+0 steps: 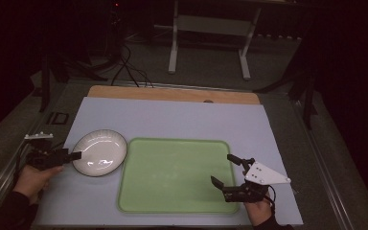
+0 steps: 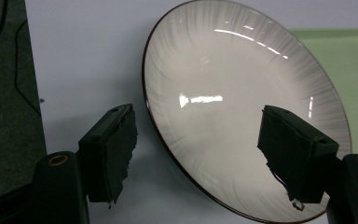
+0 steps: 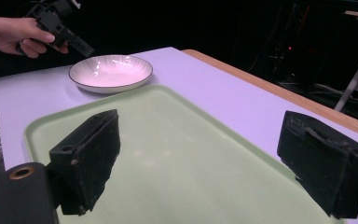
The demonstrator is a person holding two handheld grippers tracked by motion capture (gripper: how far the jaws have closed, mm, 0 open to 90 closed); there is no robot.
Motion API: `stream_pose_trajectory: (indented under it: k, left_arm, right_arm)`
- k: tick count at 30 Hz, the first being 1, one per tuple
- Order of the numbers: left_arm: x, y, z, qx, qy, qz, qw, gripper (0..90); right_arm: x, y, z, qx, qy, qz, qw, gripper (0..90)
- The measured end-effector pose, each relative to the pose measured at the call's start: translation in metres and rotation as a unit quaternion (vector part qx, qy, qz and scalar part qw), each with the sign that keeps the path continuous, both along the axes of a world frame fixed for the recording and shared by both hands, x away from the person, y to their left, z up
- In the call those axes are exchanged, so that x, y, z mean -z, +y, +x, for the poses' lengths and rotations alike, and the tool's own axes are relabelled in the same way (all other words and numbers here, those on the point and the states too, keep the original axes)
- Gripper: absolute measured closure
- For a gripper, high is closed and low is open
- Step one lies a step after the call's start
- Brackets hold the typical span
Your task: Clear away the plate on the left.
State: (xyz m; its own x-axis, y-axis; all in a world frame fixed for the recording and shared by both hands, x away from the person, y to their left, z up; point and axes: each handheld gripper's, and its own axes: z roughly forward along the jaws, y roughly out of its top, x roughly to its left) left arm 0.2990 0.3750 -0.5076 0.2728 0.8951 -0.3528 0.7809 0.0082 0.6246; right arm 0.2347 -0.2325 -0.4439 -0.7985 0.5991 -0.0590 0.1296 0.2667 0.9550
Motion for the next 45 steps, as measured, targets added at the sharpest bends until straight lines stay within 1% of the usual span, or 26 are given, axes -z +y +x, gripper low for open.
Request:
stream_pose_trajectory:
  k: [1,2,4,5,6,8,9,11,15,18,19,20,22,23,25,27,28,30,32,33,34,35,37,39,43,45]
  left_arm:
    - [0.001,0.000,0.001,0.000,0.002,-0.001,1.0000,28.6]
    - [0.002,0.000,0.001,-0.003,0.001,0.006,1.0000,29.6]
    - [0.003,0.000,0.002,-0.007,0.004,0.001,1.0000,31.7]
    - [0.004,0.000,0.003,-0.010,0.005,0.004,0.9999,32.6]
    - [0.005,0.000,0.004,-0.010,0.011,0.001,0.9999,34.5]
    - [0.007,0.000,0.005,-0.013,0.018,0.005,0.9997,35.8]
    - [0.009,0.000,0.005,-0.013,0.021,0.001,0.9997,39.1]
    - [0.011,0.000,0.006,-0.015,0.024,0.001,0.9996,41.5]
    - [0.014,0.001,0.008,-0.018,0.029,-0.007,0.9994,50.4]
    - [0.017,0.001,0.009,-0.022,0.039,-0.008,0.9990,55.2]
    - [0.017,0.001,0.010,-0.024,0.038,-0.008,0.9990,55.9]
    - [0.018,0.001,0.010,-0.024,0.040,-0.014,0.9988,57.9]
    - [0.020,0.001,0.011,-0.028,0.043,-0.015,0.9986,61.4]
    - [0.021,0.002,0.012,-0.028,0.048,-0.018,0.9983,63.6]
    - [0.022,0.001,0.013,-0.027,0.051,-0.015,0.9982,66.7]
    - [0.022,0.002,0.015,-0.024,0.056,-0.020,0.9979,68.6]
    - [0.022,0.001,0.016,-0.020,0.057,-0.018,0.9980,71.1]
    - [0.020,0.000,0.017,-0.017,0.060,-0.012,0.9980,71.6]
    - [0.020,0.001,0.018,-0.015,0.063,-0.014,0.9978,72.2]
    - [0.020,0.002,0.019,-0.012,0.067,-0.015,0.9976,72.2]
    - [0.019,0.003,0.021,-0.012,0.076,-0.019,0.9968,73.2]
    - [0.019,0.003,0.021,-0.012,0.076,-0.019,0.9968,73.4]
    - [0.018,0.003,0.022,-0.011,0.084,-0.017,0.9963,73.8]
    - [0.018,0.004,0.023,-0.013,0.091,-0.024,0.9955,75.4]
    - [0.018,0.006,0.024,-0.020,0.093,-0.036,0.9948,77.4]
    - [0.018,0.006,0.024,-0.026,0.089,-0.041,0.9948,77.8]
  right_arm:
    - [0.000,0.000,0.000,0.000,0.000,0.000,1.0000,12.8]
    - [0.000,0.000,0.000,0.000,0.001,-0.001,1.0000,12.8]
    - [0.000,0.000,0.000,-0.001,0.001,-0.001,1.0000,12.8]
    - [0.001,0.001,0.001,-0.001,0.001,-0.001,1.0000,12.9]
    - [0.001,0.001,0.001,-0.001,0.001,-0.001,1.0000,12.9]
    - [0.001,0.001,0.001,-0.002,0.001,-0.002,1.0000,12.9]
    - [0.001,0.001,0.001,-0.002,0.002,-0.002,1.0000,12.9]
    - [0.001,0.001,0.001,-0.002,0.002,-0.002,1.0000,12.9]
    - [0.001,0.001,0.001,-0.002,0.002,-0.002,1.0000,12.9]
    - [0.001,0.001,0.001,-0.002,0.002,-0.002,1.0000,13.0]
    - [0.001,0.001,0.001,-0.002,0.002,-0.002,1.0000,13.0]
    - [0.001,0.001,0.001,-0.002,0.002,-0.002,1.0000,13.0]
    - [0.001,0.001,0.001,-0.002,0.002,-0.002,1.0000,13.0]
    - [0.001,0.001,0.001,-0.002,0.002,-0.002,1.0000,13.0]
    - [0.001,0.001,0.001,-0.002,0.003,-0.003,1.0000,13.1]
    - [0.001,0.001,0.001,-0.003,0.002,-0.004,1.0000,13.1]
    - [0.001,0.001,0.001,-0.003,0.002,-0.005,1.0000,13.1]
    - [0.001,0.001,0.001,-0.004,0.003,-0.005,1.0000,13.2]
    - [0.001,0.001,0.001,-0.004,0.003,-0.005,1.0000,13.2]
    - [0.001,0.001,0.001,-0.004,0.002,-0.005,1.0000,13.2]
    - [0.001,0.001,0.001,-0.003,0.003,-0.005,1.0000,13.2]
    - [0.001,0.001,0.001,-0.003,0.003,-0.005,1.0000,13.2]
    - [0.002,0.001,0.001,-0.003,0.004,-0.005,1.0000,13.2]
    - [0.002,0.002,0.002,-0.003,0.004,-0.005,1.0000,13.2]
    - [0.002,0.002,0.002,-0.002,0.003,-0.006,1.0000,13.2]
    - [0.002,0.002,0.002,-0.001,0.002,-0.005,1.0000,13.3]
